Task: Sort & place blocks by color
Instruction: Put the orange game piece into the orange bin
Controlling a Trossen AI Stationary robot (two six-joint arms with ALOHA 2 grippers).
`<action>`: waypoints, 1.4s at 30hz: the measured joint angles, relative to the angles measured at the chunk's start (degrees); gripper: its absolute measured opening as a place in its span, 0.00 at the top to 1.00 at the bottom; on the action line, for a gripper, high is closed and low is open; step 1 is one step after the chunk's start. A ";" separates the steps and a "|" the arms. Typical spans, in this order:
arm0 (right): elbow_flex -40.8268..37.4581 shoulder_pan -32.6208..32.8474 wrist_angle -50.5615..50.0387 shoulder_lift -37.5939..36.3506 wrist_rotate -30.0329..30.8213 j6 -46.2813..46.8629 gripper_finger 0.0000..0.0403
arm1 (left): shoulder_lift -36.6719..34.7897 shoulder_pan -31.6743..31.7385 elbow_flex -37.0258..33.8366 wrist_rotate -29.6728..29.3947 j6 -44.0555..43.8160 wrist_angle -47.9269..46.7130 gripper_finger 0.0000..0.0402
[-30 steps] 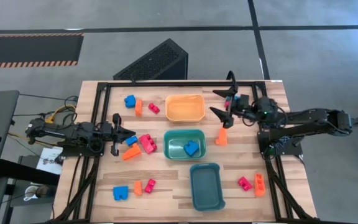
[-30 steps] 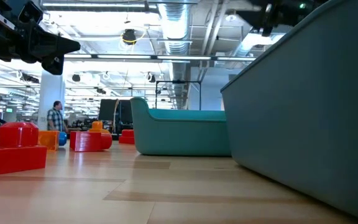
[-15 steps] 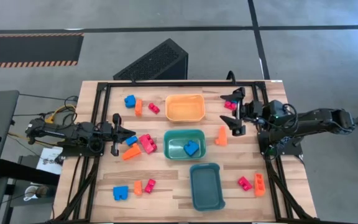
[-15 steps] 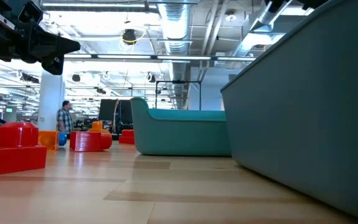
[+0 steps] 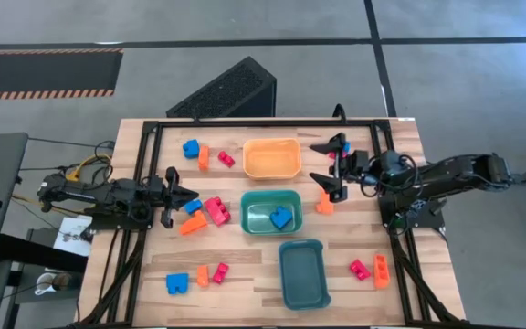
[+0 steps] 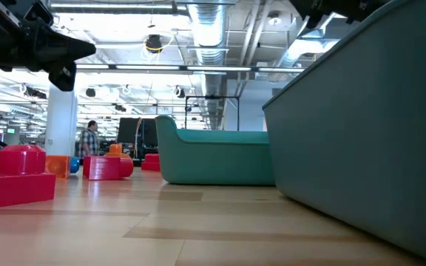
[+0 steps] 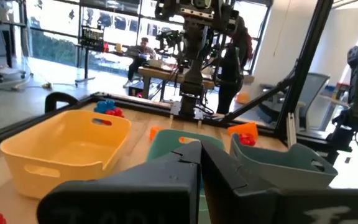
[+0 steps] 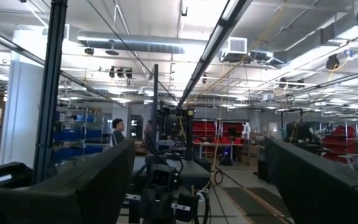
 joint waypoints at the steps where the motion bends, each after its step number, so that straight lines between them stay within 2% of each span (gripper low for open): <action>1: 0.00 0.26 -0.04 0.02 0.01 0.00 0.06 | -0.02 0.00 -0.02 0.00 -0.14 0.00 1.00; 7: 0.02 1.67 0.03 -0.39 -0.04 -0.02 0.06 | 0.00 0.09 0.54 -4.18 3.13 -1.39 0.99; 10: 0.04 1.95 0.10 -0.52 0.00 -0.02 0.06 | 1.52 0.09 3.16 -4.18 2.44 -3.30 0.95; 13: 0.04 1.90 0.11 -0.51 0.25 -0.02 0.06 | 3.99 0.09 6.24 -3.42 1.15 -4.92 0.84; 17: 0.04 1.90 0.07 -0.51 1.60 -0.32 0.06 | 9.24 0.09 9.83 -4.28 -0.11 -8.17 0.64; 22: 0.04 1.56 0.02 -0.51 1.65 -0.37 0.06 | 18.34 0.09 12.67 -8.22 -3.04 -14.99 0.41; 25: 0.04 1.55 -0.16 -0.51 1.66 -0.43 0.06 | 24.41 0.11 14.54 -10.59 -4.65 -17.65 0.32; 30: 0.04 1.55 -0.20 -0.51 1.65 -0.44 0.06 | 34.94 0.11 19.81 -7.57 -5.47 -21.27 0.29; 37: 0.04 1.55 -0.26 -0.51 1.67 -0.46 0.06 | 49.64 0.13 30.53 -2.09 -4.64 -37.13 0.31; 40: 0.04 1.55 -0.33 -0.51 1.65 -0.46 0.06 | 54.46 0.55 34.35 -0.77 -6.48 -44.70 0.31; 42: 0.04 1.58 -0.61 -0.51 1.65 -0.46 0.06 | 56.89 0.60 35.67 2.46 -7.98 -47.59 0.30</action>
